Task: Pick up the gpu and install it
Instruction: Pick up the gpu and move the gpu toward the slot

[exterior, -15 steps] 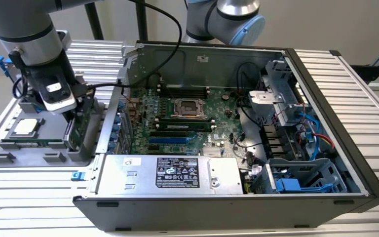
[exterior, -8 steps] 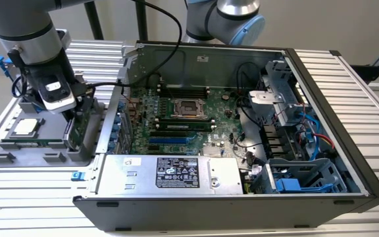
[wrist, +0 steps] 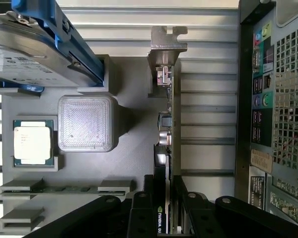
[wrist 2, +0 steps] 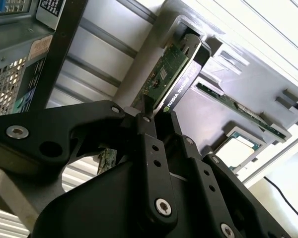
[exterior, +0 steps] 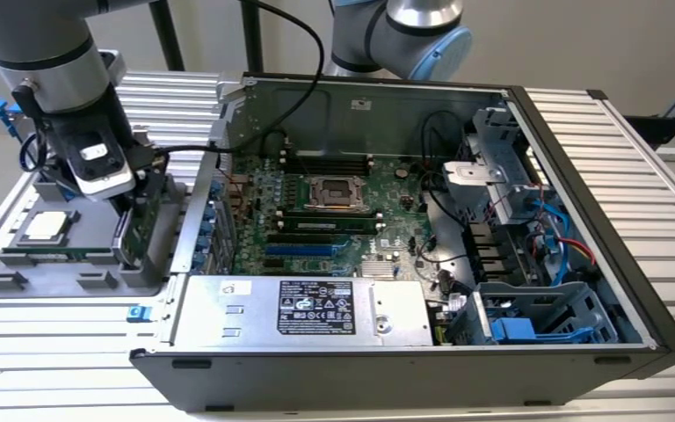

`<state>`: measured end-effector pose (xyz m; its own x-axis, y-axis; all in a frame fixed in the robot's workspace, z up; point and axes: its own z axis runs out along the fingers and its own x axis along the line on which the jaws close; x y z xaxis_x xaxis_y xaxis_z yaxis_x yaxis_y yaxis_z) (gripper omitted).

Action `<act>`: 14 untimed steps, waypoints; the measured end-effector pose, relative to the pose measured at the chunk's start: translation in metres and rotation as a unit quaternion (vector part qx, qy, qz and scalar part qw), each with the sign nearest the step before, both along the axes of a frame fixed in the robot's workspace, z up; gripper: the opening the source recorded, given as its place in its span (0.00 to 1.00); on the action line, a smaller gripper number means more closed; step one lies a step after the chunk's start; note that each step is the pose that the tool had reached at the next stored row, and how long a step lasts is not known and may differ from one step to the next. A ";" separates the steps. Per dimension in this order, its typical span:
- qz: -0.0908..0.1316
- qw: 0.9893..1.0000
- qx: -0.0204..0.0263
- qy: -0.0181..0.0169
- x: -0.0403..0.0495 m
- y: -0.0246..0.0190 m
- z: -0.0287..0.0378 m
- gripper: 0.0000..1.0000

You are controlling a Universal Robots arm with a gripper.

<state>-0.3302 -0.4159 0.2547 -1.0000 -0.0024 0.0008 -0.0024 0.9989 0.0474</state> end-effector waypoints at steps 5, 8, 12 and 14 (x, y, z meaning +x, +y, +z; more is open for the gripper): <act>0.000 1.000 0.000 0.000 0.0000 0.0000 0.0028 0.00; 0.000 1.000 0.000 0.000 0.0000 0.0000 0.0039 0.00; 0.000 1.000 0.000 0.000 0.0001 -0.0001 0.0051 0.00; 0.000 1.000 0.000 0.000 0.0001 0.0000 0.0053 0.00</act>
